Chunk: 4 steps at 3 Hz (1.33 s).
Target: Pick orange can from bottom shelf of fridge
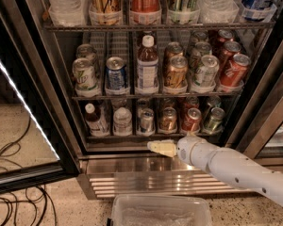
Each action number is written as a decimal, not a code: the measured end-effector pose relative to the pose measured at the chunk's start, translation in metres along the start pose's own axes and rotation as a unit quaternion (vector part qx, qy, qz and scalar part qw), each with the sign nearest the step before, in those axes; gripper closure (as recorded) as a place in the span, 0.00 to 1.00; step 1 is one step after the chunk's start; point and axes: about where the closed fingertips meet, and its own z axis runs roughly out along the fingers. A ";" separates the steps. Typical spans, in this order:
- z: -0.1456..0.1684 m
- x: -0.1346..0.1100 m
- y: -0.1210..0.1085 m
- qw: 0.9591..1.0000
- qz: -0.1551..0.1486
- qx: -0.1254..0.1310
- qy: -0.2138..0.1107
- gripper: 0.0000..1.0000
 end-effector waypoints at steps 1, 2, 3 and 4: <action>0.008 0.002 0.001 1.000 0.006 -0.008 -0.003 0.15; 0.027 0.003 0.000 1.000 0.000 -0.009 -0.007 0.35; 0.038 -0.001 -0.001 1.000 -0.026 0.012 -0.012 0.58; 0.041 -0.005 -0.009 0.996 -0.061 0.056 -0.026 0.61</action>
Offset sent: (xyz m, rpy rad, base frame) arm 0.0365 0.0225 -0.0279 0.0072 -0.0303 0.0190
